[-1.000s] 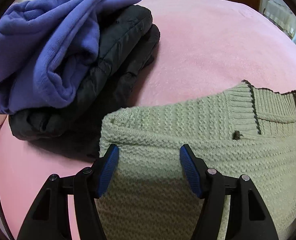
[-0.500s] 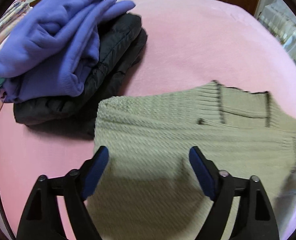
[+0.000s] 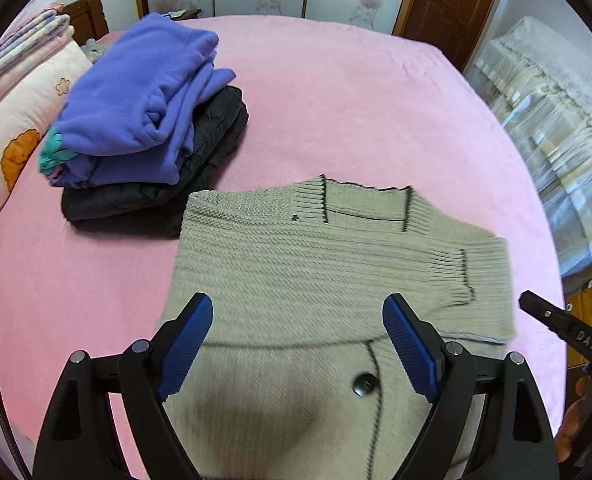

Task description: Fold large clothes

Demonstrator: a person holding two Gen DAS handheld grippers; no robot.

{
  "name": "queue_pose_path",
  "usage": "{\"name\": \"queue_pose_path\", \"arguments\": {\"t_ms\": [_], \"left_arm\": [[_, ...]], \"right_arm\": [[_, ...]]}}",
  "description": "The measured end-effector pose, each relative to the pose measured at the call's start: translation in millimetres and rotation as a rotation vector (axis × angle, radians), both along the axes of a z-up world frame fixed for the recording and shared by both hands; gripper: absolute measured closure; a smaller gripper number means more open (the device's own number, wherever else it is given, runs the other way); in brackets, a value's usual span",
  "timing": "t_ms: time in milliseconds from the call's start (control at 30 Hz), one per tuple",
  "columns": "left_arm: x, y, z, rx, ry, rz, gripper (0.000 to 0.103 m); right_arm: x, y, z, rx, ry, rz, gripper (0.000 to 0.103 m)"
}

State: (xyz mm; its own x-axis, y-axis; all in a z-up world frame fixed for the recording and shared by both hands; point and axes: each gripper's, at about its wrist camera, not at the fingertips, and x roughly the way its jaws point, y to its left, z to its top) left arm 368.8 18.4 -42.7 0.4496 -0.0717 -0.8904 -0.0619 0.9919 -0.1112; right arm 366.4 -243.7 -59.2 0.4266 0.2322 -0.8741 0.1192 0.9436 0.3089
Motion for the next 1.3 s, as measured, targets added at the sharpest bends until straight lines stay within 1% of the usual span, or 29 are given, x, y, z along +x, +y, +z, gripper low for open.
{"name": "queue_pose_path", "arguments": {"t_ms": [100,267,400,500,567,633,700,800,900,1000,1133,1167,1200,1233,1300], "left_arm": [[-20.4,-1.8,19.9,-0.015,-0.001,0.008,0.017],[-50.4,-0.4,41.6,-0.066,0.001,0.049,0.017],[-74.8,4.4,62.4,-0.093,-0.022,0.086,0.017],[-91.2,7.2,76.8,-0.087,-0.051,0.094,0.017],[-100.2,8.7,84.5,-0.074,-0.064,0.096,0.017],[-111.1,11.1,91.5,-0.074,-0.082,0.099,0.017],[-123.7,14.3,96.5,-0.077,-0.098,0.108,0.017],[-140.8,18.0,101.5,-0.070,-0.124,0.111,0.017],[-160.0,18.4,107.1,-0.033,-0.159,0.094,0.017],[-172.3,17.9,108.3,-0.020,-0.157,0.078,0.017],[-184.7,24.5,110.8,-0.071,-0.164,0.078,0.017],[-187.3,26.5,110.1,-0.073,-0.161,0.082,0.017],[-188.6,27.5,108.8,-0.076,-0.155,0.078,0.017],[-190.7,29.3,106.7,-0.088,-0.151,0.066,0.017],[-196.6,32.2,103.9,-0.094,-0.154,0.059,0.017]], "right_arm": [[-11.4,5.7,15.8,-0.005,-0.009,0.040,0.095],[-33.2,9.0,38.2,-0.011,-0.025,0.082,0.095],[-50.5,9.0,56.1,-0.010,-0.048,0.116,0.094],[-61.9,7.4,69.5,-0.011,-0.075,0.134,0.087],[-67.7,6.0,77.4,-0.005,-0.100,0.143,0.087],[-75.2,4.8,86.6,0.003,-0.149,0.152,0.087],[-85.3,5.3,97.4,-0.009,-0.209,0.164,0.087],[-101.1,8.0,111.6,-0.052,-0.294,0.184,0.087],[-114.9,9.2,121.4,-0.067,-0.353,0.206,0.087],[-127.2,9.2,127.5,-0.064,-0.377,0.224,0.087],[-142.6,12.0,131.4,-0.070,-0.386,0.246,0.087],[-145.8,12.6,130.4,-0.065,-0.380,0.254,0.087],[-149.0,13.0,128.3,-0.059,-0.371,0.264,0.085],[-152.0,13.6,126.1,-0.059,-0.362,0.270,0.080],[-159.5,15.0,120.7,-0.067,-0.347,0.279,0.078]]}}
